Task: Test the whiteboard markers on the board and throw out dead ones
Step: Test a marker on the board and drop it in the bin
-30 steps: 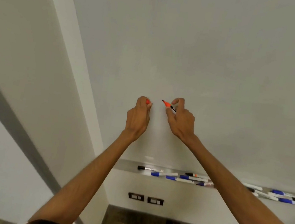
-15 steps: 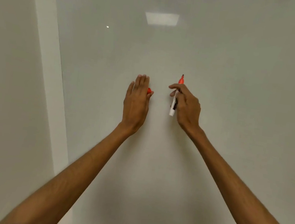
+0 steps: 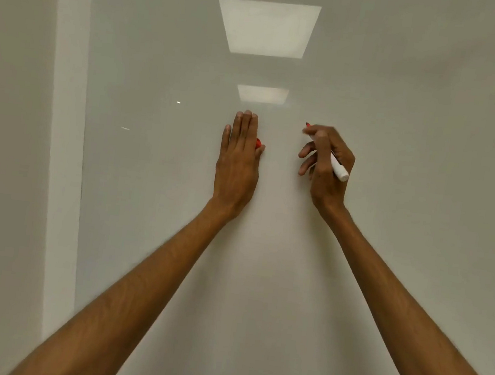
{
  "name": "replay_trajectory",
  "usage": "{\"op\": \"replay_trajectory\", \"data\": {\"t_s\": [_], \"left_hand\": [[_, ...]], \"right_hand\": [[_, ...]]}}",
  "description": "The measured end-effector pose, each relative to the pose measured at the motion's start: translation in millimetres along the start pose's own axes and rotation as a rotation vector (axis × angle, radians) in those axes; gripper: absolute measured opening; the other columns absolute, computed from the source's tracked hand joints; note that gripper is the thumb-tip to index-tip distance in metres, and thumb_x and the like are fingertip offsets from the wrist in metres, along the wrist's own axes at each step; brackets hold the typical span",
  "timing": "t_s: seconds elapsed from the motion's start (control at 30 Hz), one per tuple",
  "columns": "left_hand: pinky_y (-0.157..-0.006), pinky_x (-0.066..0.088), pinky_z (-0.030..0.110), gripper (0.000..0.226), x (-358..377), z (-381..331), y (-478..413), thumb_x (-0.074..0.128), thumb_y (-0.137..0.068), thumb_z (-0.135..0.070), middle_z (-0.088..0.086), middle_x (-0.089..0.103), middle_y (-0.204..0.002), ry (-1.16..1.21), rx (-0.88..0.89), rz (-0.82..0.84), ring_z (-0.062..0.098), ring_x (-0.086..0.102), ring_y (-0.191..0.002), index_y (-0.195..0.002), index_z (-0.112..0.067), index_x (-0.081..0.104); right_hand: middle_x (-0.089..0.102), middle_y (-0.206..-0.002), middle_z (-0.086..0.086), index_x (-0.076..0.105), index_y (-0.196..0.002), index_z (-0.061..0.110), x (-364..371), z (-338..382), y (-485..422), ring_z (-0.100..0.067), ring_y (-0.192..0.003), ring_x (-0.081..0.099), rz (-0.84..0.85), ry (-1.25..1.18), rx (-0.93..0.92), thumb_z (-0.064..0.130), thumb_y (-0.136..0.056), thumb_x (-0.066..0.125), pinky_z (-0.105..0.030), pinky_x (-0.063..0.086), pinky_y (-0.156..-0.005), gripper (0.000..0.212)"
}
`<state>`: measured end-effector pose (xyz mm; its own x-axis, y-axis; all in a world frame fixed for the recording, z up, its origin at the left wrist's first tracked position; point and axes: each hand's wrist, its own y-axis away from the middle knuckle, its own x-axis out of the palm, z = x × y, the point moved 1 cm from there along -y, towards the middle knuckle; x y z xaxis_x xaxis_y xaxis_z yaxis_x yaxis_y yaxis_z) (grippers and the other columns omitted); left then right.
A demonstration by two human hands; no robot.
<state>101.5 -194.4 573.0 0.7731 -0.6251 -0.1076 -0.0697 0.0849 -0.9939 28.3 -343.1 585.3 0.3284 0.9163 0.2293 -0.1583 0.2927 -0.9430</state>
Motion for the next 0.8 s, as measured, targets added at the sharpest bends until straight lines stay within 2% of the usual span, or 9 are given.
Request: {"op": "replay_trajectory", "data": {"t_s": [0.07,0.1,0.23,0.3,0.37,0.43,0.53,0.63,0.8], "left_hand": [[-0.126,0.006,0.038,0.053,3,2,4,0.030,-0.107,-0.020,0.015,0.017,-0.164,-0.016,0.020,-0.042,0.026,0.012,-0.153,-0.155,0.000,0.019],[-0.126,0.007,0.039,0.053,5,4,5,0.030,-0.107,-0.021,0.015,0.018,-0.164,-0.025,0.026,-0.059,0.025,0.012,-0.153,-0.155,0.000,0.020],[-0.126,0.009,0.039,0.054,7,6,6,0.030,-0.106,-0.021,0.013,0.019,-0.164,-0.049,0.046,-0.093,0.023,0.013,-0.153,-0.155,-0.001,0.021],[-0.126,0.008,0.039,0.055,8,6,7,0.032,-0.105,-0.020,0.013,0.018,-0.164,-0.058,0.051,-0.104,0.023,0.012,-0.153,-0.155,-0.001,0.021],[-0.126,0.008,0.039,0.055,8,6,7,0.032,-0.105,-0.020,0.013,0.018,-0.164,-0.062,0.052,-0.108,0.023,0.011,-0.153,-0.155,-0.001,0.020],[-0.126,0.008,0.040,0.055,9,6,8,0.032,-0.105,-0.021,0.013,0.017,-0.164,-0.071,0.051,-0.103,0.023,0.011,-0.153,-0.155,-0.001,0.019],[-0.126,0.008,0.040,0.056,10,7,9,0.030,-0.105,-0.022,0.013,0.017,-0.164,-0.088,0.050,-0.096,0.023,0.010,-0.153,-0.156,-0.001,0.019],[-0.126,0.008,0.041,0.056,9,6,12,0.031,-0.105,-0.021,0.013,0.016,-0.164,-0.093,0.045,-0.093,0.023,0.010,-0.153,-0.156,-0.001,0.019],[-0.126,0.007,0.041,0.056,9,8,37,0.029,-0.106,-0.023,0.012,0.015,-0.165,-0.095,0.034,-0.073,0.023,0.009,-0.154,-0.156,-0.002,0.018]], "right_hand": [[0.063,-0.070,-0.010,0.050,-0.109,0.012,1,-7,-5,-0.029,-0.047,0.055,0.007,-0.001,-0.025,0.016,-0.095,0.048,-0.023,0.042,-0.045,0.014],[0.062,-0.070,-0.010,0.046,-0.108,0.011,1,-12,-6,-0.025,-0.046,0.054,0.015,0.009,-0.040,0.013,-0.093,0.049,-0.022,0.041,-0.045,0.015],[0.062,-0.077,-0.011,0.050,-0.094,0.012,1,-31,-7,-0.027,-0.057,0.060,-0.009,0.098,-0.087,0.014,-0.084,0.058,-0.032,0.048,-0.050,0.013],[0.062,-0.077,-0.002,0.052,-0.087,0.011,5,-36,-8,-0.026,-0.060,0.061,-0.060,0.128,-0.096,0.015,-0.084,0.062,-0.036,0.051,-0.053,0.011],[0.057,-0.070,0.013,0.051,-0.080,0.007,8,-37,-9,-0.015,-0.060,0.059,-0.112,0.149,-0.103,0.013,-0.087,0.065,-0.034,0.050,-0.055,0.017],[0.052,-0.064,0.015,0.047,-0.073,0.010,11,-36,-9,-0.007,-0.057,0.052,-0.145,0.178,-0.116,0.011,-0.088,0.066,-0.033,0.047,-0.056,0.024],[0.051,-0.064,0.010,0.043,-0.069,0.018,12,-34,-9,-0.020,-0.057,0.053,-0.142,0.164,-0.099,0.013,-0.087,0.066,-0.039,0.051,-0.054,0.029],[0.049,-0.064,0.002,0.043,-0.068,0.014,8,-34,-7,-0.036,-0.058,0.053,-0.094,0.164,-0.087,0.015,-0.085,0.066,-0.045,0.048,-0.049,0.028],[0.048,-0.066,-0.014,0.041,-0.065,0.016,3,-34,2,-0.042,-0.058,0.051,-0.090,0.133,-0.061,0.014,-0.081,0.065,-0.048,0.046,-0.046,0.029]]}}
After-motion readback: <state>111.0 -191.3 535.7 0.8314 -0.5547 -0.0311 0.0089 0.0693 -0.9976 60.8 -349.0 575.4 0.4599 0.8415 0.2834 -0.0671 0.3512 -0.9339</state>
